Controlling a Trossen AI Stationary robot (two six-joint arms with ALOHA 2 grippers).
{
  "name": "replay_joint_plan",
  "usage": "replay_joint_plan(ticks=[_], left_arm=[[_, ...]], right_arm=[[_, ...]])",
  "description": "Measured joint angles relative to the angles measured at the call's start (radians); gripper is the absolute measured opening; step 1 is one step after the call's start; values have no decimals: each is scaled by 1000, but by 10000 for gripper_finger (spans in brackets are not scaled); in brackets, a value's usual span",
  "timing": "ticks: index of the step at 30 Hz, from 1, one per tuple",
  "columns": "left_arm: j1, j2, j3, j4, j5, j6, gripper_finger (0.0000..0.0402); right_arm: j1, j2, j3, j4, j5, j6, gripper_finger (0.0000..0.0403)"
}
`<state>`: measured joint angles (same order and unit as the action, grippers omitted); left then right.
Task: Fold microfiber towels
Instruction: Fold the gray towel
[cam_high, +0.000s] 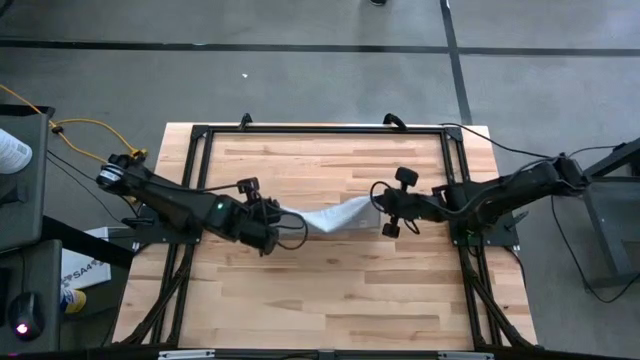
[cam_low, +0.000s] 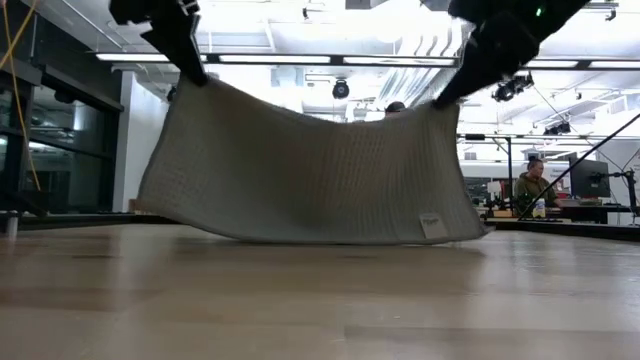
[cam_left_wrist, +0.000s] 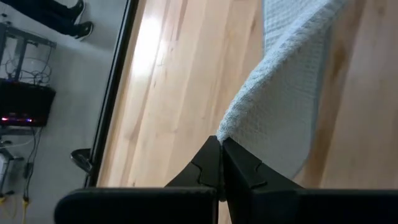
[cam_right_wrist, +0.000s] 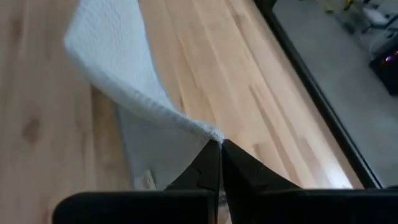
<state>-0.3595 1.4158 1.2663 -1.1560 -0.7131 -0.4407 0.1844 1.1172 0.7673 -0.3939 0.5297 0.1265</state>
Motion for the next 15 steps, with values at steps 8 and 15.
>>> replay_joint_plan(ticks=[8, 15], left_arm=[[-101, -1, 0, -6, 20, -90, 0], [-204, -1, 0, -89, 3, -242, 0]], right_arm=[[173, 0, 40, -14, 49, 135, 4], [325, 0, 68, -79, 193, 255, 4]])
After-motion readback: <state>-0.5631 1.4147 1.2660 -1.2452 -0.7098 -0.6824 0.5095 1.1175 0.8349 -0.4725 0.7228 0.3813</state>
